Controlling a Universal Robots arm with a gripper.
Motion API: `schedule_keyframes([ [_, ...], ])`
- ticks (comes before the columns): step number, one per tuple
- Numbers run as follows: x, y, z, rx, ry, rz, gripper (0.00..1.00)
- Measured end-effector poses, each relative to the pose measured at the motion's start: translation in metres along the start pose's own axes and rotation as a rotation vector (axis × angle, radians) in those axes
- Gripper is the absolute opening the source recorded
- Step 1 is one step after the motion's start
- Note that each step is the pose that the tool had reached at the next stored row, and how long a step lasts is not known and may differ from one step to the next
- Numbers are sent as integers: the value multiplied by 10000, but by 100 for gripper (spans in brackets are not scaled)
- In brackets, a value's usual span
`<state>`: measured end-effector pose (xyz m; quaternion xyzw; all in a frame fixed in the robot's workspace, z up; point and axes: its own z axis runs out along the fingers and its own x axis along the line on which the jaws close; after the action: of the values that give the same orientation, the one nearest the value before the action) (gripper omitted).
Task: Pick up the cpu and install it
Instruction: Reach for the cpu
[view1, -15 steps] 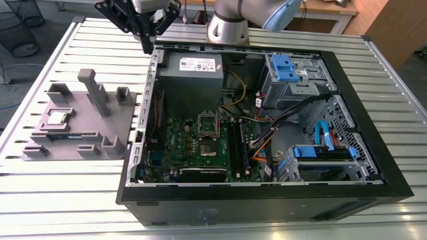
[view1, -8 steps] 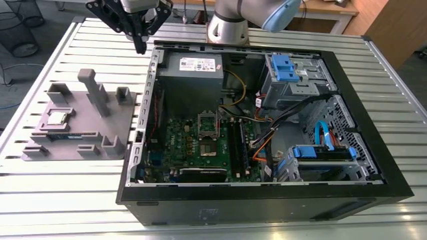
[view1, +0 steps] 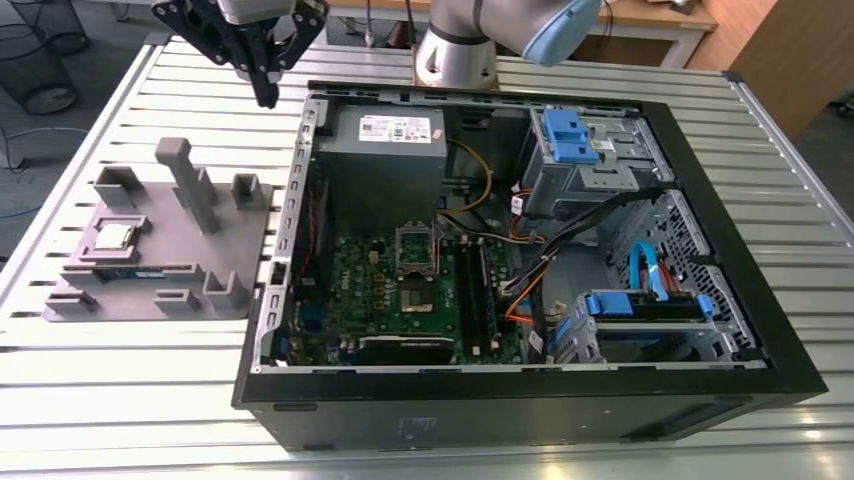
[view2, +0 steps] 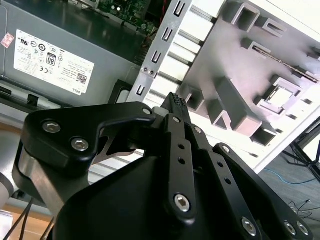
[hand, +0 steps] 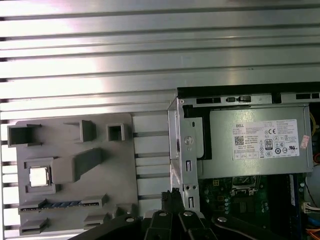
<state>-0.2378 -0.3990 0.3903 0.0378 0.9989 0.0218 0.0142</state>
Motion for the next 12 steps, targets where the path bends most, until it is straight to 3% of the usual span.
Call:
schedule_keyframes([
  [12, 117, -9, -3, -1, -5, 1, 11],
])
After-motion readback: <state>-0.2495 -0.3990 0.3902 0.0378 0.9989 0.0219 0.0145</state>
